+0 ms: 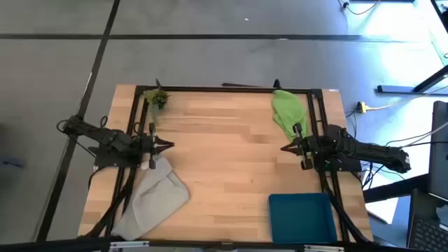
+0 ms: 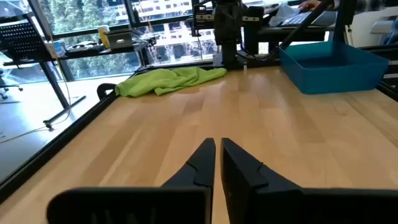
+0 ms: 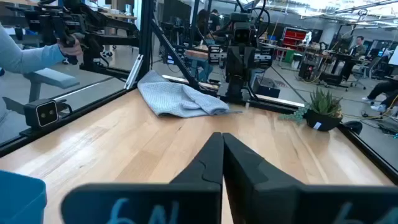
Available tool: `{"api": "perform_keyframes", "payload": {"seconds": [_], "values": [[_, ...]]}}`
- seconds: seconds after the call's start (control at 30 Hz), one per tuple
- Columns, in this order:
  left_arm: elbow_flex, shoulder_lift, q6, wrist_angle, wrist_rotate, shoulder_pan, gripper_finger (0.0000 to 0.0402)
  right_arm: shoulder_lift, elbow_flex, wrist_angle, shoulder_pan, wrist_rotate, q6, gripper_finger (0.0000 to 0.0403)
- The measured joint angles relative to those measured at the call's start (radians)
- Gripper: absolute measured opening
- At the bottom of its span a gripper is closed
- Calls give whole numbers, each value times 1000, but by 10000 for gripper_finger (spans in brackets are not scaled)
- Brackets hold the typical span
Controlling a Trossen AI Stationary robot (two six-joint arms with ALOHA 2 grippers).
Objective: Roll microfiber towels into tight, uniform cylinder then place into a basket
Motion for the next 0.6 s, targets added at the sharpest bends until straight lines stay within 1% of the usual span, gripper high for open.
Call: {"api": "perform_keyframes", "payload": {"seconds": [0.37,0.6], "values": [[0,0,-14,7,0,0,14,0,0,0,0,0,1,8],[0,0,-36,91,-10,0,18,0,0,0,0,0,1,8]]}}
